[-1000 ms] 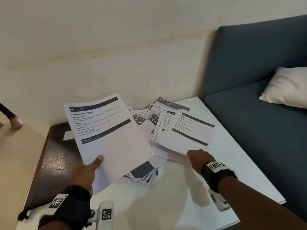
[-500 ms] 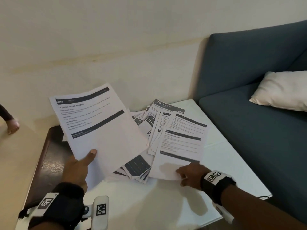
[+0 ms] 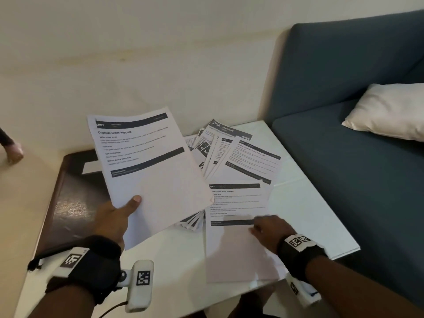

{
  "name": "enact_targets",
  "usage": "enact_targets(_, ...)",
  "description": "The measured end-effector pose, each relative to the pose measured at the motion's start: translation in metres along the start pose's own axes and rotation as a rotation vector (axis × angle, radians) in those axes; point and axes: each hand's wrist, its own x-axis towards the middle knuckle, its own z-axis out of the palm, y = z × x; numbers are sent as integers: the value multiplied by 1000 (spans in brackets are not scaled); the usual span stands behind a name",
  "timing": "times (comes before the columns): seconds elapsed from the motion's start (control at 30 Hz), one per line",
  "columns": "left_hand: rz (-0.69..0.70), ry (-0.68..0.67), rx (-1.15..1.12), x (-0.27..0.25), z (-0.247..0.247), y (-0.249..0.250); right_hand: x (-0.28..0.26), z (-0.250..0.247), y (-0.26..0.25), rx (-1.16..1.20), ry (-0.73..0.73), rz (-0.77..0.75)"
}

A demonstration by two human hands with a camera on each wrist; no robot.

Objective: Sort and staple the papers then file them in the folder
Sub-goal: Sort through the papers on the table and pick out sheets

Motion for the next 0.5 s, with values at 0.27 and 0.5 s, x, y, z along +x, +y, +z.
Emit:
enact_targets(0.27,16,62,42,18,-6,-2,19,23,-1,239,77,587)
enact_targets(0.5,19,56,69,29,-11,-7,31,21,-13,404,4,683)
